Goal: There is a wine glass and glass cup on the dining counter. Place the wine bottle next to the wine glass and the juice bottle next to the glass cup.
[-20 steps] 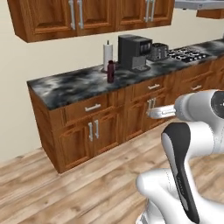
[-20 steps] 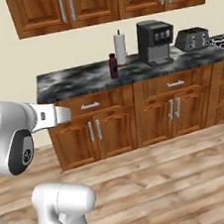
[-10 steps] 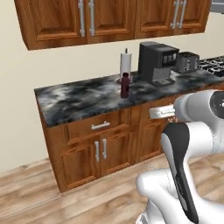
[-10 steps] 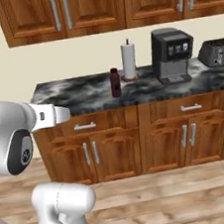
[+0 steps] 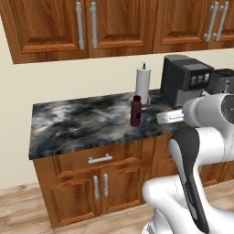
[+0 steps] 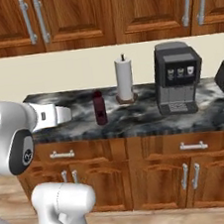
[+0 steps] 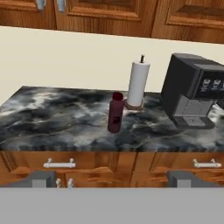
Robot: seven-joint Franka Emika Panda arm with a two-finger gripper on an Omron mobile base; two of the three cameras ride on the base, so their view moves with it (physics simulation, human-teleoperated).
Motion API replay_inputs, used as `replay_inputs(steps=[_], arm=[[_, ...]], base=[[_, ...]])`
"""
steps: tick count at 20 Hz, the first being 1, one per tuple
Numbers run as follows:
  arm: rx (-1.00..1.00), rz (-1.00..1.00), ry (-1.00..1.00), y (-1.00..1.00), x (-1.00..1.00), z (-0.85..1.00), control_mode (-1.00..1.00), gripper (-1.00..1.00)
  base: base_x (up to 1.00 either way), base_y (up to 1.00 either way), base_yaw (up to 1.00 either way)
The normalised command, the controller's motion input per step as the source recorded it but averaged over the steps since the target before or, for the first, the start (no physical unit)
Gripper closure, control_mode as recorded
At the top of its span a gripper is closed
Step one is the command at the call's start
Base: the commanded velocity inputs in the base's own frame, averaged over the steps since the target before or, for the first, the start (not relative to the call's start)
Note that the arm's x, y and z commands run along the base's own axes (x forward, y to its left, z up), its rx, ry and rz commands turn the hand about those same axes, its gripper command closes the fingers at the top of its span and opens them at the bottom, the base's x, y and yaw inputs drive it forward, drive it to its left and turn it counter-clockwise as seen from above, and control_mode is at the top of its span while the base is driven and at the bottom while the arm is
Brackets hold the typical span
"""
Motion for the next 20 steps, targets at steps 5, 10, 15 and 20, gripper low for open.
replay_inputs(steps=[5,10,15,20], arm=[[0.0,0.0,0.0,0.0,0.0,0.0,1.0,-1.0],[0.0,0.0,0.0,0.0,0.0,0.0,1.0,-1.0],[0.07,0.03,0.0,-0.15,-0.01,-0.1,-1.0,-1.0],[0.16,0.28,0.0,-0.89,0.0,-0.62,-1.0,-1.0]], base=[[0.87,-0.18,0.27],[0.51,-0.1,0.06],[0.14,-0.09,0.0],[0.0,0.0,0.0]])
